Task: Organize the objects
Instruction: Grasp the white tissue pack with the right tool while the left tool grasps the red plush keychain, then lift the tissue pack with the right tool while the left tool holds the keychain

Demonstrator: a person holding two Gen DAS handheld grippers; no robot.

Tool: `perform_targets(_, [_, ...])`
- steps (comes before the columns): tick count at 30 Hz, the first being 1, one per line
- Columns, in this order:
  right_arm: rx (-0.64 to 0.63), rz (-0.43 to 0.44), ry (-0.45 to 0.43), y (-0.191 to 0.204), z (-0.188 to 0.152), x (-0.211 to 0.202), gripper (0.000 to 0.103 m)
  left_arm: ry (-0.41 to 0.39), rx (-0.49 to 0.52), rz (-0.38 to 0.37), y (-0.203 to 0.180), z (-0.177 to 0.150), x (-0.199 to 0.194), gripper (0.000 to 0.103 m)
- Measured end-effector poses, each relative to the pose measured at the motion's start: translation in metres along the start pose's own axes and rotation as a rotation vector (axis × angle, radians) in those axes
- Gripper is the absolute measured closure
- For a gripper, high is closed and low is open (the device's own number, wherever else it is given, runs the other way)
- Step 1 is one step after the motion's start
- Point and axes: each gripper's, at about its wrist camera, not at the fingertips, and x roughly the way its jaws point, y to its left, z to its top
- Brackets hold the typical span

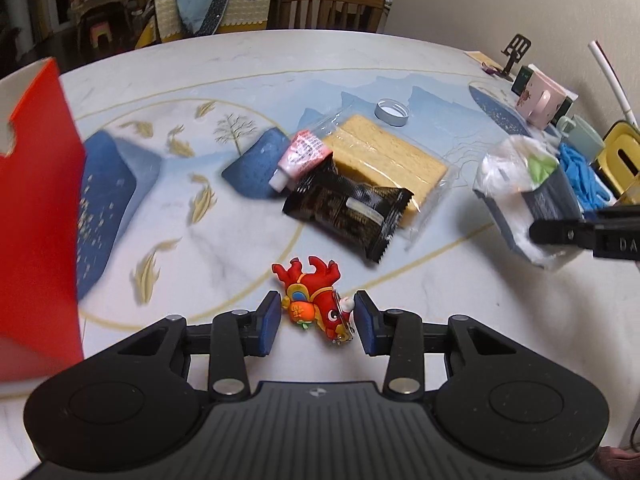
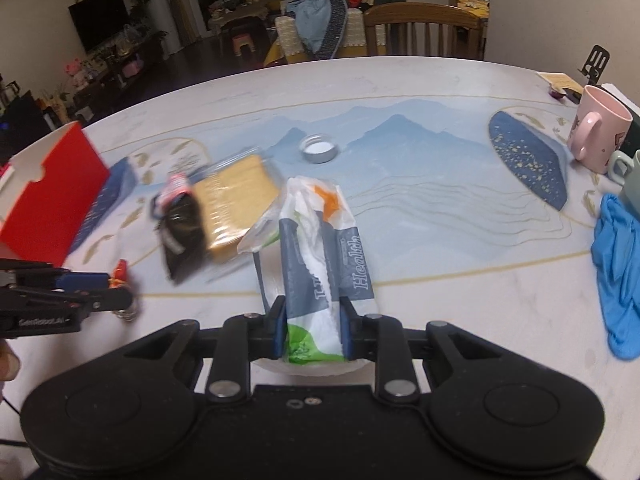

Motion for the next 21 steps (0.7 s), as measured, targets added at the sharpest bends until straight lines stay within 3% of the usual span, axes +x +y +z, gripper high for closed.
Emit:
perform_targets(12, [-0.061,0.085,-0.005,0.052,0.008,-0.031,0.078,-0.105,-0.066,-0.066,0.009,-0.004,-0.059,0.065])
perform_targets(21, [-0.116,0.170,-0.014,0.105,0.035,-0.040,0.078,-0.179,-0.091,-0.066,0.035,0.002,-0.098,0.065])
